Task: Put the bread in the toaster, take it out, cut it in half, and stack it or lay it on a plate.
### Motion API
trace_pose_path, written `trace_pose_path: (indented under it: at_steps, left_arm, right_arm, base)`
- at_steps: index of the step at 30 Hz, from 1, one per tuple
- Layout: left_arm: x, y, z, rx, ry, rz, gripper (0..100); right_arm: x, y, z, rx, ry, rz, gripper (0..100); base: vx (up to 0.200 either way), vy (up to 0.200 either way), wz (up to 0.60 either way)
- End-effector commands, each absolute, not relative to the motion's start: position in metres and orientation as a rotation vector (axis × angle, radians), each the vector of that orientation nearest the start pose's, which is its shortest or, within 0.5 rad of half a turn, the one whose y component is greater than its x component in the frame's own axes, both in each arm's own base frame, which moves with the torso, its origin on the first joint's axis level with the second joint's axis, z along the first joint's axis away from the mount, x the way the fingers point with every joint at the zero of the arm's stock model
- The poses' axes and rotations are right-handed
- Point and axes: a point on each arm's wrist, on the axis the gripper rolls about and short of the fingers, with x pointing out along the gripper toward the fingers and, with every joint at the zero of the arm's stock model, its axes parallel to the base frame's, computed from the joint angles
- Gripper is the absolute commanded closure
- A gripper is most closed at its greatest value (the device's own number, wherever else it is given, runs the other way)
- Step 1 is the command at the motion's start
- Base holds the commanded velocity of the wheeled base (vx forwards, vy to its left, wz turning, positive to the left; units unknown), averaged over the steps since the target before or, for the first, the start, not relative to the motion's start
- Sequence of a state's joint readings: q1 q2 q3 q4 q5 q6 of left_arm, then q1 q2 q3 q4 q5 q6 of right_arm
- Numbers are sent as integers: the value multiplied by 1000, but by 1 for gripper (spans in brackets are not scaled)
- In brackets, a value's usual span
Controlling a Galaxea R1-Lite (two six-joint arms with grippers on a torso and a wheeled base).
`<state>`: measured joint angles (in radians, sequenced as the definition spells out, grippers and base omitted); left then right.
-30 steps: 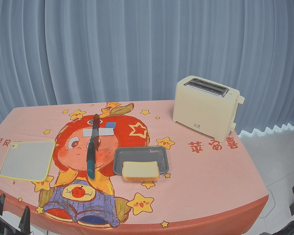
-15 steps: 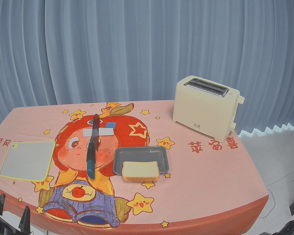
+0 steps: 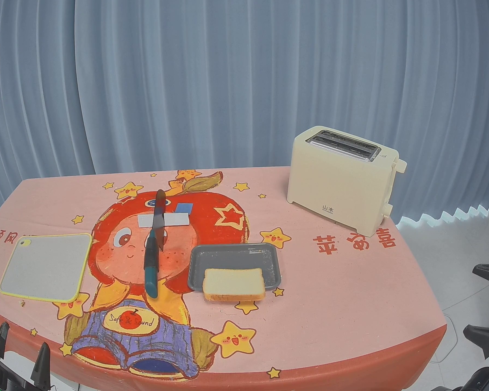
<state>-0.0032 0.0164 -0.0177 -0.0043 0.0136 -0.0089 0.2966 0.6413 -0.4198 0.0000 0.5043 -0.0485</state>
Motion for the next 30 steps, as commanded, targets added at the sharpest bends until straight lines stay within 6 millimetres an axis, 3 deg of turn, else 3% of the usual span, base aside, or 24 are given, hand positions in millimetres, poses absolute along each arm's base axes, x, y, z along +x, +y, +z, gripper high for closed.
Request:
trace_pose_path:
  at_steps: [1,16,30]
  left_arm:
    - [-22,0,76,-9,12,11,0]
    - [-22,0,76,-9,12,11,0]
    - [-22,0,76,-9,12,11,0]
  right_arm:
    - [39,24,193,-22,210,806,0]
    - [42,24,192,-10,231,801,0]
    - [47,28,204,142,284,824,0]
  base:
    - [0,0,0]
    - [0,0,0]
    - [0,0,0]
